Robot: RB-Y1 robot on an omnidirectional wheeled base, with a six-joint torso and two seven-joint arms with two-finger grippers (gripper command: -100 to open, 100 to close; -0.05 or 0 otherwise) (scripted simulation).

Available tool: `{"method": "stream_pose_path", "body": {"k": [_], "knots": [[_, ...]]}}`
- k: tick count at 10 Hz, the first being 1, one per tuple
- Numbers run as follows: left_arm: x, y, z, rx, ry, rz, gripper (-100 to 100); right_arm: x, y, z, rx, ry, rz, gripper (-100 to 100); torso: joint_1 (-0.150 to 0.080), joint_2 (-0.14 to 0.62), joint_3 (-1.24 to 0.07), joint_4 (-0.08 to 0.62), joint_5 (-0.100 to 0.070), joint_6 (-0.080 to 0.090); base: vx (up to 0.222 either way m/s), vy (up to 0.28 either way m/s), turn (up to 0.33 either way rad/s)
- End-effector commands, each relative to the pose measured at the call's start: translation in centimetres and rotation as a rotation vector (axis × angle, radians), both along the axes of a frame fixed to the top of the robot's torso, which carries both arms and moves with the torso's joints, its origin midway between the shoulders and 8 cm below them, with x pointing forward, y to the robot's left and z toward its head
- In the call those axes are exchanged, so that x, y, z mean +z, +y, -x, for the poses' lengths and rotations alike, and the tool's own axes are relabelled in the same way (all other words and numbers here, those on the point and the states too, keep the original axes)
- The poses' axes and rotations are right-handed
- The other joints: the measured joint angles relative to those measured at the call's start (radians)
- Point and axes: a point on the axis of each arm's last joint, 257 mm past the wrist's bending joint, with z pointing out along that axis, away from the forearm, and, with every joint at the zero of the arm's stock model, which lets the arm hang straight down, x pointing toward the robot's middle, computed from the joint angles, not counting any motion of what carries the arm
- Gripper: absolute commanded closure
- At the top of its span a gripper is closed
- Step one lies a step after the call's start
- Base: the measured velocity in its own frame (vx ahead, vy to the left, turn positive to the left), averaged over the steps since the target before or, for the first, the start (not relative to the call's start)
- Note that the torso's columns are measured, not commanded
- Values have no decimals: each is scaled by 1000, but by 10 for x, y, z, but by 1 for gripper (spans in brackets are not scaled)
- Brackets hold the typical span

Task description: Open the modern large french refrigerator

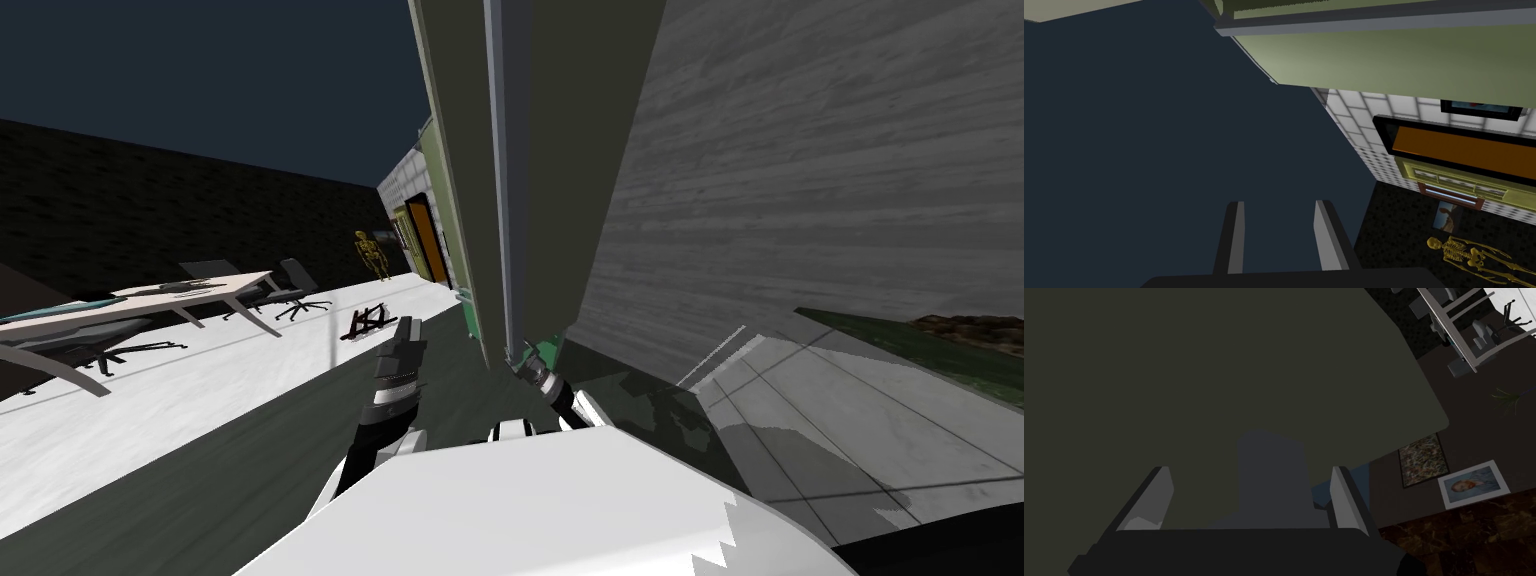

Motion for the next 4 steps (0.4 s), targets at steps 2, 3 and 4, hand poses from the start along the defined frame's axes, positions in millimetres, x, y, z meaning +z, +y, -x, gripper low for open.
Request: {"method": "stream_pose_path", "body": {"k": [2,3,4], "knots": [[0,0,0,0,0,0,0,-6,-3,0,-7,11,9,0,2,-8,-4,-6,0,-1,0,0,0],[0,0,0,0,0,0,0,-7,-3,0,-8,14,11,0,2,-10,-5,-7,0,-1,0,0,0],[0,0,0,0,0,0,0,-8,-4,0,-9,16,12,0,1,-11,-5,-8,0,0,0,0,0]]}}
